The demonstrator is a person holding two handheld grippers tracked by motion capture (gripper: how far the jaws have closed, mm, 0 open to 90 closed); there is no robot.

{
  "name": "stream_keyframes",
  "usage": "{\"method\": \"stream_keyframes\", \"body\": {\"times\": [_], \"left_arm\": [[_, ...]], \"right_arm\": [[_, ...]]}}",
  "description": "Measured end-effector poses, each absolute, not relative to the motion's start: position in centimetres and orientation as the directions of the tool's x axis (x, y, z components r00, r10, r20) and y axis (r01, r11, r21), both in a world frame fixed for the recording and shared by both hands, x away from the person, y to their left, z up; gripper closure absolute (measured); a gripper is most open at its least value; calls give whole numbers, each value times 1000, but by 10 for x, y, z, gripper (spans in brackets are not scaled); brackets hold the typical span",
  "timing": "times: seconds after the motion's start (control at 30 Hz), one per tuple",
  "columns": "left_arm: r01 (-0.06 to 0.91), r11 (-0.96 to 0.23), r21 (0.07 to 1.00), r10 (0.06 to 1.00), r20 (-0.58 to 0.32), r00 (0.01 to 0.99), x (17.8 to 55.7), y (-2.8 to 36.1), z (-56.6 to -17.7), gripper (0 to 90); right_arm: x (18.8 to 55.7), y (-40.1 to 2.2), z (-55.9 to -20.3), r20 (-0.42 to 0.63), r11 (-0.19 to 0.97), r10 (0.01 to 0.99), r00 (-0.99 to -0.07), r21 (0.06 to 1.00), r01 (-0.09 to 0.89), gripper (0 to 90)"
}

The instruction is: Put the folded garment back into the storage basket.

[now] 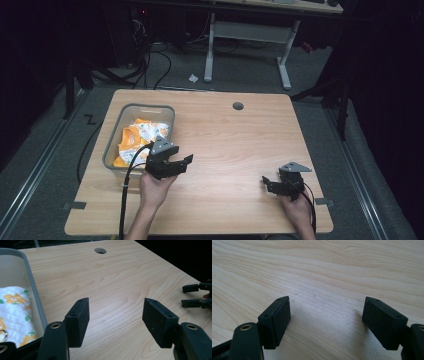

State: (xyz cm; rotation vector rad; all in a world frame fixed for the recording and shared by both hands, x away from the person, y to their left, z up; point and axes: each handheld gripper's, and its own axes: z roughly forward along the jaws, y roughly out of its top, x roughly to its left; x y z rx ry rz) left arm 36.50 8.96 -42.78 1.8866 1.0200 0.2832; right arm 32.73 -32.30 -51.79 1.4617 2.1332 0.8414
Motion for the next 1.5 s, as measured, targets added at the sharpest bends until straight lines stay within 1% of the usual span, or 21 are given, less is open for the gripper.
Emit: {"method": "stream_keyframes", "body": {"times": [0.43,0.5,0.57,1.17,1.5], "left_arm": [[543,-236,806,740,-213,638,362,82,-439,388],[546,-235,804,739,-217,638,361,82,-441,388],[555,-221,802,732,-240,638,360,81,-444,389],[579,-261,772,713,-250,655,355,61,-470,387],[573,-301,762,720,-212,661,355,51,-481,385]], "right_arm": [[327,-323,-518,-4,265,933,-360,684,679,231],[327,-323,-518,-4,265,933,-360,684,679,231],[327,-323,-518,-4,265,933,-360,684,679,231],[327,-323,-518,-5,266,933,-361,685,679,231],[327,-323,-518,-4,265,933,-360,684,679,231]]}}
